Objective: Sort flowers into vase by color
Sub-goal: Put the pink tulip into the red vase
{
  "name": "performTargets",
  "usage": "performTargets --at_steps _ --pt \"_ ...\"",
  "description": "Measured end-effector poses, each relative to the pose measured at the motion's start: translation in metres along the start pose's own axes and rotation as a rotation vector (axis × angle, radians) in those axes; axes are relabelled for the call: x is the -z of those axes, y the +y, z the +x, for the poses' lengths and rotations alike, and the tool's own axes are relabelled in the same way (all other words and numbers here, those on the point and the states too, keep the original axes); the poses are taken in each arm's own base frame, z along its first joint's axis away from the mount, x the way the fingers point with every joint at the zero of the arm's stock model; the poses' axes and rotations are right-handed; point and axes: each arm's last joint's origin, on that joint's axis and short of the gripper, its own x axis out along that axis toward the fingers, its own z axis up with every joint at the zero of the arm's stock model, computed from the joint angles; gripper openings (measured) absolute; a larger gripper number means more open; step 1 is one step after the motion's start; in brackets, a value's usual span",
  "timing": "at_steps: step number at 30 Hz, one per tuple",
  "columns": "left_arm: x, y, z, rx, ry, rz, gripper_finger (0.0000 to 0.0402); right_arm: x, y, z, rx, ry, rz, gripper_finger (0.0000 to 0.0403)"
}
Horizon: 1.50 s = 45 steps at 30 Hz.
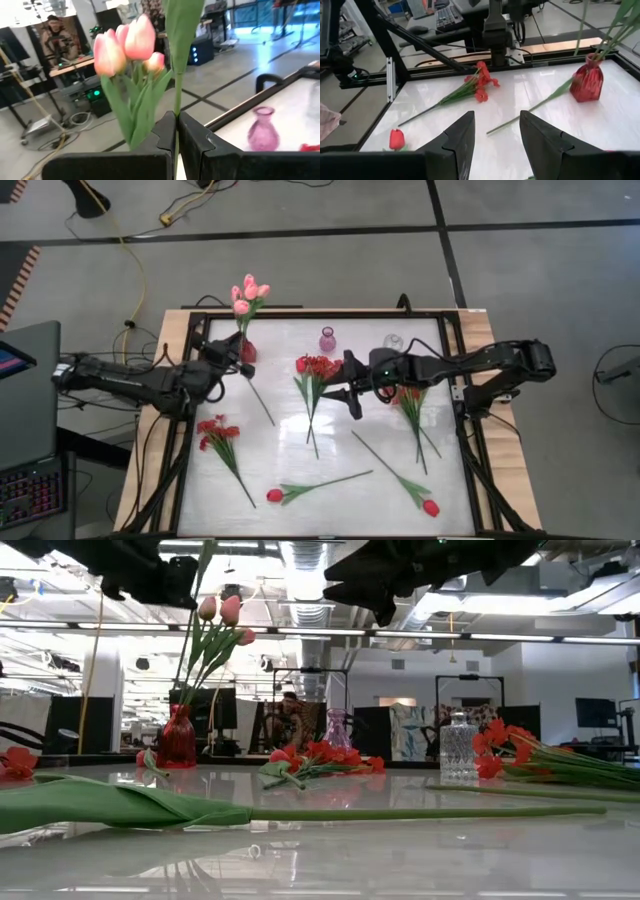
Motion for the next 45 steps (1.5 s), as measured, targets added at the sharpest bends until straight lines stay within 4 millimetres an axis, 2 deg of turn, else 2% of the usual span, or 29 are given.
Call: performTargets --at_steps 11,20,29,45 --pt "0.001 0.013 0.025 -0.003 0.019 0.009 0.0 0.0 0.002 -0.001 -0.006 0.0 -0.002 0.0182" --pt "0.0 0.02 0.035 0.01 -0.003 -0.002 0.0 0.0 0.002 -0.001 -0.006 0.004 -0.002 0.0182" --pt "0.036 0.02 0.039 -0.016 -0.002 -0.023 0.0 0.002 0.002 -0.001 -0.003 0.023 0.001 0.0182" --pt "0.076 0.018 0.036 0.005 0.087 -0.106 0.0 0.001 0.001 -0.001 -0.002 0.015 0.001 0.0182"
